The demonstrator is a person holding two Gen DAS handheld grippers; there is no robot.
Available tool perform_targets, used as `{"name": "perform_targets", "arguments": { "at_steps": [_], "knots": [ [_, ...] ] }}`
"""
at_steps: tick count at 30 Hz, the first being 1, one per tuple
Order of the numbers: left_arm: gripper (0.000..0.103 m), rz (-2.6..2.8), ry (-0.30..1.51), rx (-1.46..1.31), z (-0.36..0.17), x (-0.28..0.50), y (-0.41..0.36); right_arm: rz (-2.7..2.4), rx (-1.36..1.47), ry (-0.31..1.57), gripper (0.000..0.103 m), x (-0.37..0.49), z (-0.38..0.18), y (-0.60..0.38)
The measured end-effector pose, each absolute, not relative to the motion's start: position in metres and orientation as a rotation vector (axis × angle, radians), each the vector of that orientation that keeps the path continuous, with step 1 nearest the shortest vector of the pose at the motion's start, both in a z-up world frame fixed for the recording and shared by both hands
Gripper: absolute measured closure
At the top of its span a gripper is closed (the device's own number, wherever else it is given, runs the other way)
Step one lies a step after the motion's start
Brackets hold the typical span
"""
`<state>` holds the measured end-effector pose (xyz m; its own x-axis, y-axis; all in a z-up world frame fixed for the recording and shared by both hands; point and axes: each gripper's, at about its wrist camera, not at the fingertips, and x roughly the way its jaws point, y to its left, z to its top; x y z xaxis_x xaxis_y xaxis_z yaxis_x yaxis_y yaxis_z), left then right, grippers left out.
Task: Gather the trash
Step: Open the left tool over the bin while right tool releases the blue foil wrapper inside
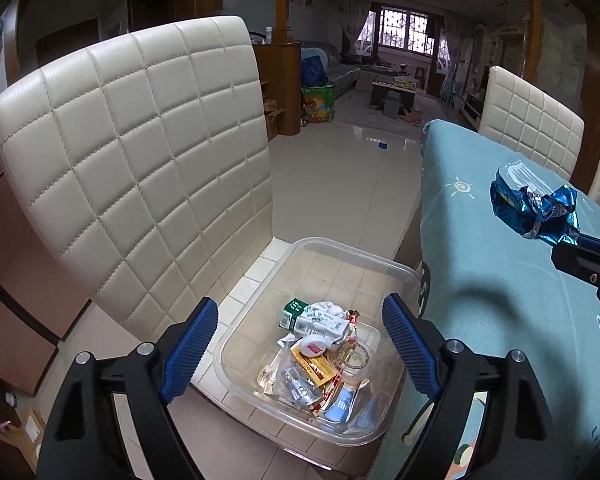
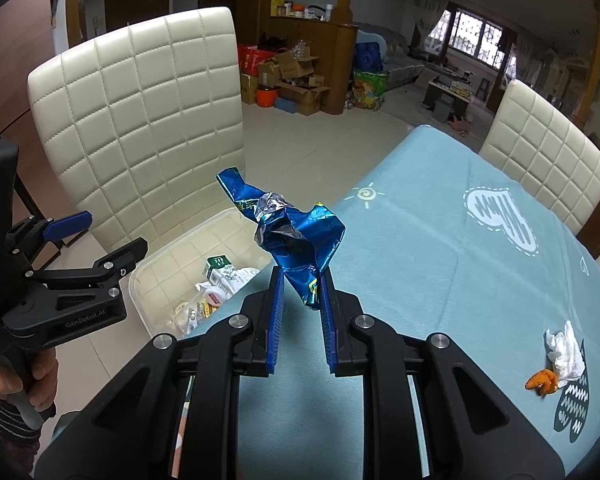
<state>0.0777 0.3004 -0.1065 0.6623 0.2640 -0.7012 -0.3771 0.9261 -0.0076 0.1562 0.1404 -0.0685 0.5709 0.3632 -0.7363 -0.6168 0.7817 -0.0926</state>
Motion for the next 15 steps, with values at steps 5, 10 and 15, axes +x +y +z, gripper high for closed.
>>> {"name": "perform_targets", "arguments": {
  "at_steps": [5, 10, 15],
  "knots": [
    [0.021, 0.365, 0.765, -0.169, -0.108, 0.07, 0.305, 0.608, -0.373, 0.775, 0.081, 0.154, -0.07, 0.15],
    [0.021, 0.366, 0.767, -0.18, -0.111, 0.066, 0.309, 0.624, -0.388, 0.774, 0.081, 0.15, -0.072, 0.16],
    [0.021, 0.366, 0.778, -0.192, -0.115, 0.065, 0.312, 0.641, -0.399, 0.768, 0.081, 0.146, -0.072, 0.168]
  ]
}}
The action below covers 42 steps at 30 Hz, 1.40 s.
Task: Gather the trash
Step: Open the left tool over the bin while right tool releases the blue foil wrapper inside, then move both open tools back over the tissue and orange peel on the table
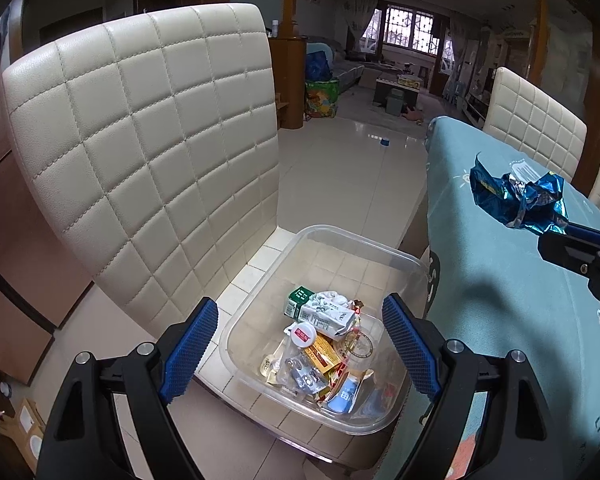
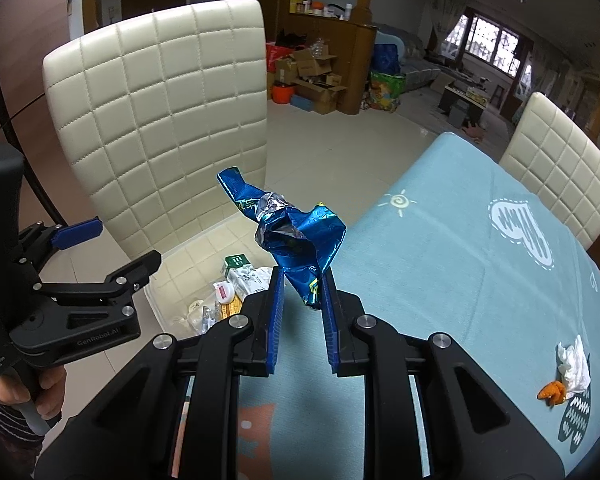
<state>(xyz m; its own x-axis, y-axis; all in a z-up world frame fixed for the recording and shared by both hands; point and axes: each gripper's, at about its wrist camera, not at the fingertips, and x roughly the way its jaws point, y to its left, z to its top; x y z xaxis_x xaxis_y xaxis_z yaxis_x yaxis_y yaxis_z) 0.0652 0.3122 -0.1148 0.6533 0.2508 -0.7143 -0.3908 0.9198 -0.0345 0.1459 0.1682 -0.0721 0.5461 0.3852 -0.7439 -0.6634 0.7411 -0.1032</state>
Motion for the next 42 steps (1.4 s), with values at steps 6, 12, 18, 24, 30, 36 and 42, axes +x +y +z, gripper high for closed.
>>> {"name": "perform_targets", "arguments": {
  "at_steps": [6, 12, 18, 24, 30, 36, 42],
  "knots": [
    [0.021, 0.366, 0.779, -0.202, -0.115, 0.063, 0.314, 0.648, -0.404, 0.756, 0.081, 0.144, -0.069, 0.174],
    [0.021, 0.364, 0.777, -0.204, -0.113, 0.063, 0.314, 0.676, -0.373, 0.72, 0.048, 0.141, -0.059, 0.172],
    [0.021, 0.353, 0.777, -0.194, -0.112, 0.063, 0.308, 0.598, -0.347, 0.601, 0.005, 0.135, -0.04, 0.152],
    [0.021, 0.324, 0.779, -0.186, -0.104, 0.067, 0.295, 0.538, -0.272, 0.664, 0.005, 0.151, -0.043, 0.115],
    [0.021, 0.275, 0.764, -0.11, -0.087, 0.073, 0.255, 0.428, -0.178, 0.711, 0.005, 0.169, -0.044, 0.046],
    [0.021, 0.191, 0.755, -0.018, -0.072, 0.091, 0.195, 0.325, -0.083, 0.712, 0.005, 0.18, -0.038, -0.029],
    [0.021, 0.082, 0.778, 0.057, -0.068, 0.119, 0.123, 0.233, -0.063, 0.714, 0.005, 0.185, -0.041, -0.092]
  ]
}}
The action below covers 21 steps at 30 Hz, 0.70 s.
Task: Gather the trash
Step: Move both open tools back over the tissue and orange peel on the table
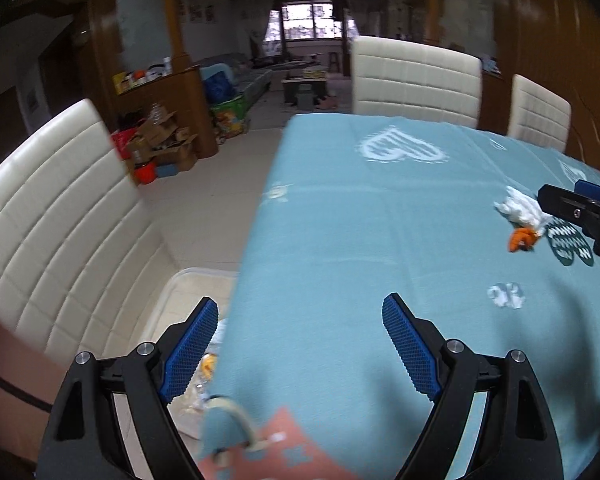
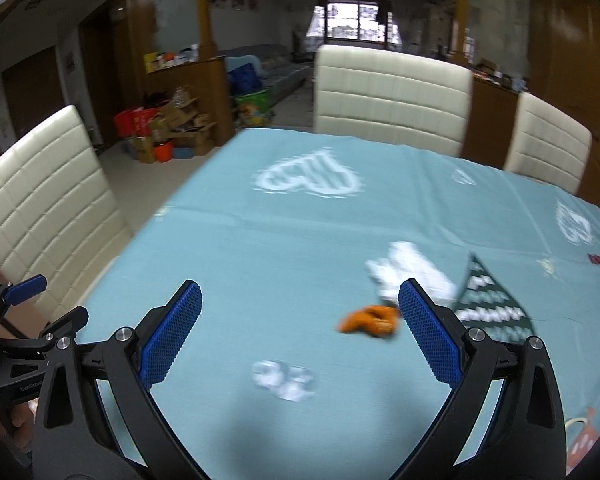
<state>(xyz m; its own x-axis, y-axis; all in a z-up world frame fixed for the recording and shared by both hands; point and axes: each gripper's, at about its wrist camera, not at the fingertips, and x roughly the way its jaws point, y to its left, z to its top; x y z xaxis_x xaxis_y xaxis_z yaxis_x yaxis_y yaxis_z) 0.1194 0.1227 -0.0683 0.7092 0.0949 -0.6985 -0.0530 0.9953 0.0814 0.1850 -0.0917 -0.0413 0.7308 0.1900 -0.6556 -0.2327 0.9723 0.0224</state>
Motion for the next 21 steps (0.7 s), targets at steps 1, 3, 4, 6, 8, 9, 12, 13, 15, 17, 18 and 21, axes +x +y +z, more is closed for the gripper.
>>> {"name": "perform_targets", "arguments": {
  "at_steps": [1, 3, 4, 6, 8, 9, 12, 13, 15, 17, 18, 21],
  "knots": [
    [0.021, 0.062, 0.786, 0.069, -0.068, 0.125, 0.109, 0.223, -0.056, 0.716, 0.005, 0.186, -0.042, -0.101],
    [0.021, 0.023, 0.8, 0.087, -0.069, 0.134, 0.086, 0.199, -0.034, 0.723, 0.005, 0.19, -0.044, -0.122],
    [0.021, -0.002, 0.806, 0.099, -0.07, 0.139, 0.071, 0.19, -0.024, 0.727, 0.005, 0.191, -0.046, -0.131],
    [0.021, -0.05, 0.818, 0.124, -0.073, 0.148, 0.043, 0.165, -0.016, 0.73, 0.005, 0.193, -0.049, -0.152],
    [0.021, -0.083, 0.834, 0.149, -0.076, 0.154, 0.021, 0.142, -0.013, 0.731, 0.005, 0.195, -0.053, -0.167],
    [0.021, -0.102, 0.845, 0.171, -0.079, 0.159, 0.007, 0.136, -0.003, 0.734, 0.005, 0.196, -0.054, -0.175],
    [0.021, -0.133, 0.859, 0.208, -0.085, 0.169, -0.019, 0.122, 0.03, 0.744, 0.005, 0.201, -0.06, -0.196],
    [0.021, -0.146, 0.861, 0.216, -0.086, 0.171, -0.028, 0.116, 0.039, 0.747, 0.005, 0.202, -0.062, -0.204],
    [0.021, -0.17, 0.864, 0.223, -0.088, 0.177, -0.044, 0.111, 0.05, 0.751, 0.005, 0.205, -0.065, -0.215],
    [0.021, -0.187, 0.867, 0.221, -0.089, 0.181, -0.054, 0.106, 0.062, 0.759, 0.005, 0.21, -0.067, -0.224],
    [0.021, -0.2, 0.87, 0.218, -0.091, 0.185, -0.061, 0.105, 0.067, 0.763, 0.005, 0.212, -0.069, -0.228],
    [0.021, -0.212, 0.873, 0.225, -0.095, 0.195, -0.074, 0.107, 0.081, 0.777, 0.005, 0.221, -0.073, -0.235]
  ]
}}
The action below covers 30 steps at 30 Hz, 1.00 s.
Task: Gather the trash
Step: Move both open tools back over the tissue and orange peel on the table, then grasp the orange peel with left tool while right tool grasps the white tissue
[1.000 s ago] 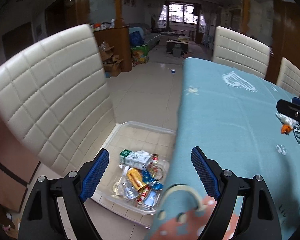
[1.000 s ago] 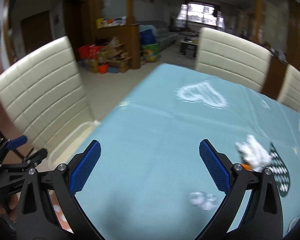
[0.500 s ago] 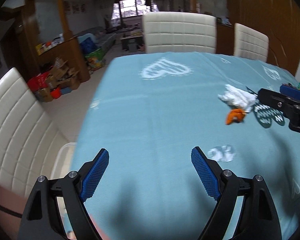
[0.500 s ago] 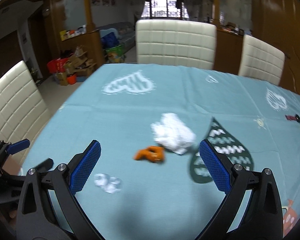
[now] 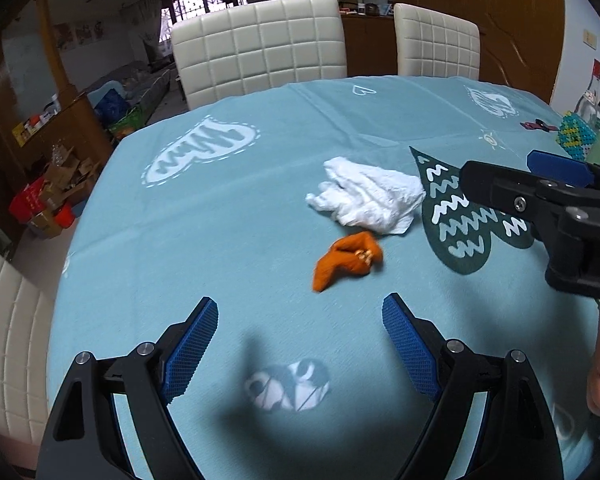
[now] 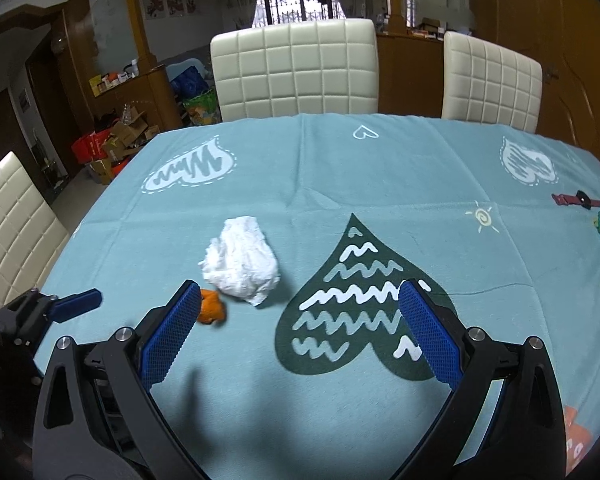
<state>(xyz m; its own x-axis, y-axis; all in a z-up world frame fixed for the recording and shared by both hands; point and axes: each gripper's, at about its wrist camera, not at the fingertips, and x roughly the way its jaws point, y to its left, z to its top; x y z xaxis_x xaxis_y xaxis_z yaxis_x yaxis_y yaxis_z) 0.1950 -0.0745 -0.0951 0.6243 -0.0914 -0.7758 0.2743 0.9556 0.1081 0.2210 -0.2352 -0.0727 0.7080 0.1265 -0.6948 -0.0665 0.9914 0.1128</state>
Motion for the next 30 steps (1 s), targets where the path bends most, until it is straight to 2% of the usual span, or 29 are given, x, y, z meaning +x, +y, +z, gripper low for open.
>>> {"name": "perform_targets", "arguments": {
  "at_steps": [10, 17, 19, 21, 22, 24, 26, 29, 30],
  "knots": [
    [0.021, -0.243, 0.918, 0.218, -0.114, 0.228, -0.101, 0.122, 0.105, 0.807, 0.005, 0.241, -0.085, -0.241],
    [0.021, -0.229, 0.929, 0.187, -0.118, 0.233, -0.088, 0.154, 0.105, 0.839, 0.005, 0.256, -0.092, -0.229],
    [0.028, -0.23, 0.919, 0.182, -0.118, 0.232, -0.083, 0.163, 0.098, 0.844, 0.005, 0.259, -0.092, -0.222],
    [0.056, -0.234, 0.933, 0.181, -0.12, 0.234, -0.079, 0.177, 0.084, 0.847, 0.005, 0.262, -0.093, -0.212],
    [0.059, -0.249, 0.934, 0.163, -0.119, 0.235, -0.076, 0.18, 0.079, 0.847, 0.005, 0.263, -0.093, -0.209],
    [0.076, -0.239, 0.932, 0.151, -0.118, 0.237, -0.072, 0.187, 0.071, 0.846, 0.005, 0.264, -0.093, -0.202],
    [0.079, -0.242, 0.938, 0.137, -0.117, 0.239, -0.066, 0.196, 0.071, 0.852, 0.006, 0.266, -0.094, -0.198],
    [0.08, -0.227, 0.939, 0.117, -0.114, 0.238, -0.057, 0.212, 0.073, 0.88, 0.013, 0.271, -0.098, -0.193],
    [0.081, -0.224, 0.935, 0.117, -0.114, 0.238, -0.055, 0.215, 0.072, 0.892, 0.02, 0.273, -0.101, -0.192]
  ]
}}
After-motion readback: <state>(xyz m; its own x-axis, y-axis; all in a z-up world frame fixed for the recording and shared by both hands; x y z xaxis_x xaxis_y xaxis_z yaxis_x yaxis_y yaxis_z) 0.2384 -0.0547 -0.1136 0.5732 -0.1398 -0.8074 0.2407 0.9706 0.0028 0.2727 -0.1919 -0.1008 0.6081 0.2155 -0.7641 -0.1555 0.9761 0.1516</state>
